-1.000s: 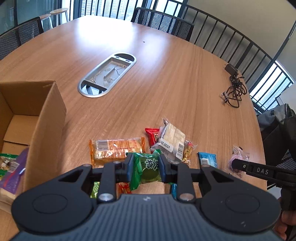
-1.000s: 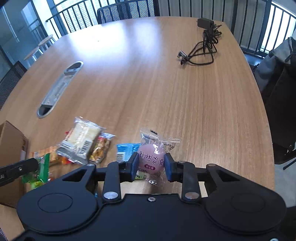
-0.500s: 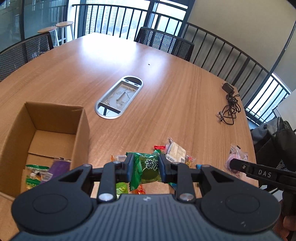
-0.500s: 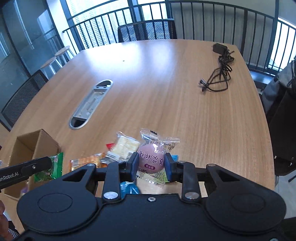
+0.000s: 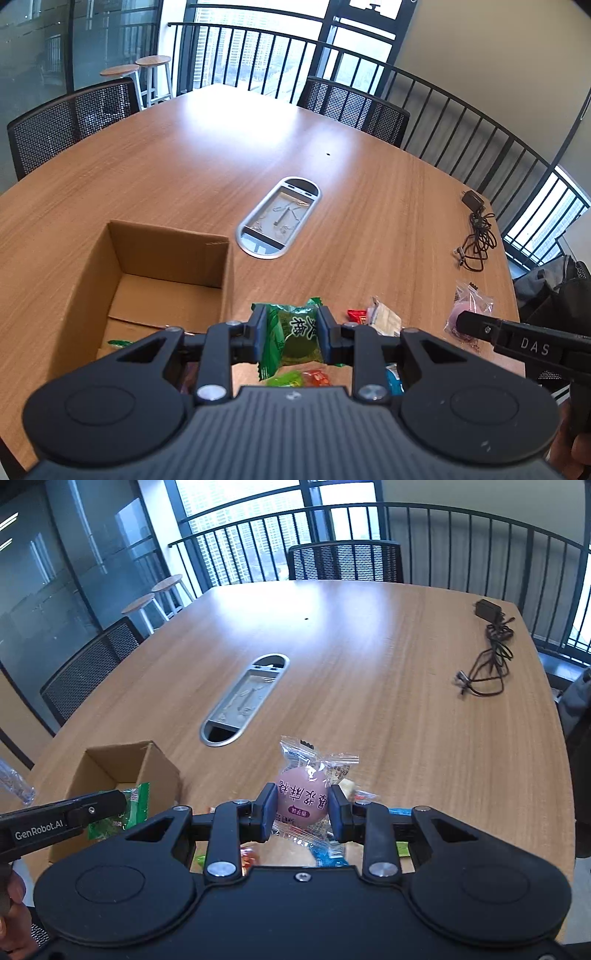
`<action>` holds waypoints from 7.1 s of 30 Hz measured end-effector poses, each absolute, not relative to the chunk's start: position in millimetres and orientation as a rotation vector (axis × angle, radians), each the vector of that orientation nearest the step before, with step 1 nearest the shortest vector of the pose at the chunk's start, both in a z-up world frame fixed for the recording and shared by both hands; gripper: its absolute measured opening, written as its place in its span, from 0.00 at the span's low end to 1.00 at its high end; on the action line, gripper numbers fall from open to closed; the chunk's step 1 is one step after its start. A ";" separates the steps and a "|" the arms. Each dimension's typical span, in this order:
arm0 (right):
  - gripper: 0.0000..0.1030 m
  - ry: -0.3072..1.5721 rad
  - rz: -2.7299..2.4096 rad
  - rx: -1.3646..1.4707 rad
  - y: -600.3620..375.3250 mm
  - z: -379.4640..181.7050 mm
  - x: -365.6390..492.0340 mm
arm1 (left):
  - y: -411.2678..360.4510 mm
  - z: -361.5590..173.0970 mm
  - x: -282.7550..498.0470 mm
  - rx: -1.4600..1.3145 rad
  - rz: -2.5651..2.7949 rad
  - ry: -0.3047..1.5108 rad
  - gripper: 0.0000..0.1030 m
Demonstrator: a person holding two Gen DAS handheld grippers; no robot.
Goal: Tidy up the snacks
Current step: 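Carry the green packet into the box with the left tool while the right tool carries the pink bun there, then open both tools to release the green packet and pink bun into the box, then move both tools back toward the remaining snacks on the table, then close the left tool on the green packet while the right tool grasps the blue-green packet, then carry the green packet to the box with the left tool while the right tool carries the blue-green packet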
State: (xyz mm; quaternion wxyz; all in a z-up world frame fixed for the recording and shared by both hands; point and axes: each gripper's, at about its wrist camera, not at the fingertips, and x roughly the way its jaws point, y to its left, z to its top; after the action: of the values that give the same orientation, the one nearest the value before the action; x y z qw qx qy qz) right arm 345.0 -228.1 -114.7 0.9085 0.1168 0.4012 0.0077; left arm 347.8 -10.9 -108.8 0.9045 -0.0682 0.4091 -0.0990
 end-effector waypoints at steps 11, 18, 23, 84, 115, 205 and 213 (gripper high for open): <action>0.28 0.826 0.093 0.218 -185.5 -112.1 353.0 | 38.7 -109.2 355.1 -0.171 -0.118 0.837 0.27; 0.28 0.834 0.137 0.193 -157.9 -113.7 357.1 | 72.8 -114.2 365.3 -0.204 -0.049 0.839 0.27; 0.28 0.842 0.163 0.191 -140.8 -116.4 362.2 | 92.1 -116.7 371.6 -0.218 -0.010 0.834 0.27; 0.95 0.824 0.190 0.190 -160.4 -117.9 322.6 | 66.0 -115.9 335.5 -0.217 -0.011 0.817 1.00; 0.75 0.871 -0.005 0.271 -288.0 -143.9 287.8 | -43.3 -148.5 319.6 -0.221 -0.110 0.927 0.68; 0.35 1.124 0.068 0.151 -303.1 -252.8 370.1 | -51.7 -212.4 337.1 -0.283 0.031 0.944 0.16; 0.34 1.064 0.069 0.164 -293.3 -217.7 359.6 | -41.6 -188.9 328.6 -0.293 -0.002 0.913 0.16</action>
State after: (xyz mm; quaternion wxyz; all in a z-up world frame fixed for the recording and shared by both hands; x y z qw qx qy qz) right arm 359.5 -293.3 -217.7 0.8580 0.0781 0.5066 0.0327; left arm 328.6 -41.6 -188.9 0.8871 -0.1412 0.4394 -0.0010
